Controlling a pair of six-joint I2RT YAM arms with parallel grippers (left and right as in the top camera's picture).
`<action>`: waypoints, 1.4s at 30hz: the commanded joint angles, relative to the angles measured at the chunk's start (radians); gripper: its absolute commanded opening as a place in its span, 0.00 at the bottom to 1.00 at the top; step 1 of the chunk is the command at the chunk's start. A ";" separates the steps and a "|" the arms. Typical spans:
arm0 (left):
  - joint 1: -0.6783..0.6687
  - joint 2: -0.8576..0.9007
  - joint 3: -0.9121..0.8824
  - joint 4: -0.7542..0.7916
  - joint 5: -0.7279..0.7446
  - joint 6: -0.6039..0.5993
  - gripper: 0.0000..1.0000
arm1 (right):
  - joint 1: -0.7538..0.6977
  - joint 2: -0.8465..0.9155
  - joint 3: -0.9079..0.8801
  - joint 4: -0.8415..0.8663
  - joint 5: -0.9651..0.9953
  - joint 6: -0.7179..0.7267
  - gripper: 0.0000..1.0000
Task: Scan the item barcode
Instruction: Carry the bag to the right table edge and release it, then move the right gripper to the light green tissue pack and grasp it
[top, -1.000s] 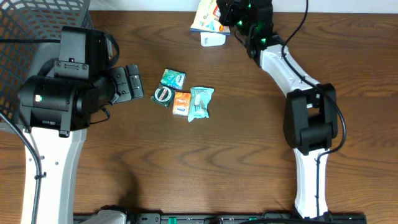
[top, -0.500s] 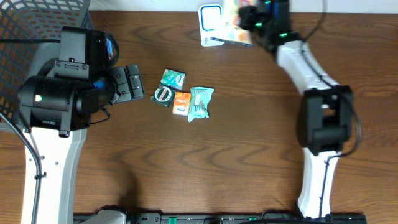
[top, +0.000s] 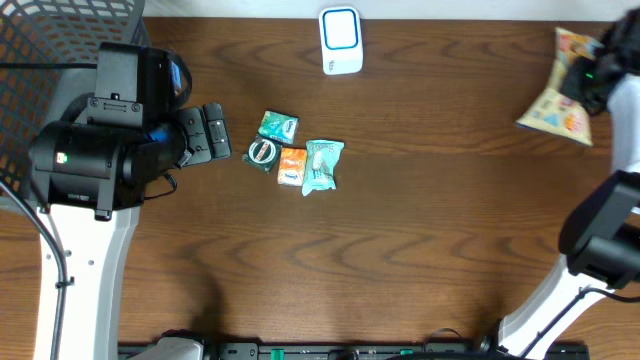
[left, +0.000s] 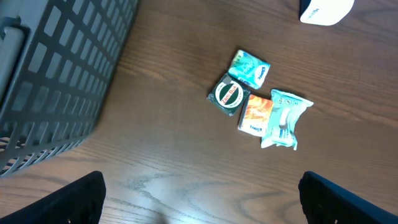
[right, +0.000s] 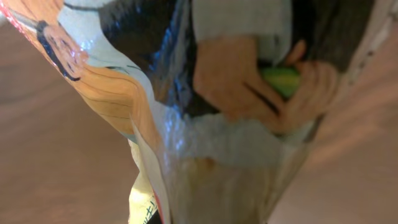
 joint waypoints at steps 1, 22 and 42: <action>0.003 -0.002 -0.006 -0.004 0.006 -0.005 0.98 | -0.089 0.019 0.011 -0.024 0.060 -0.077 0.35; 0.003 -0.002 -0.006 -0.004 0.006 -0.005 0.98 | -0.087 0.029 -0.009 -0.406 -0.670 0.039 0.80; 0.003 -0.002 -0.006 -0.004 0.006 -0.005 0.98 | 0.543 0.029 -0.226 -0.235 -0.643 0.041 0.99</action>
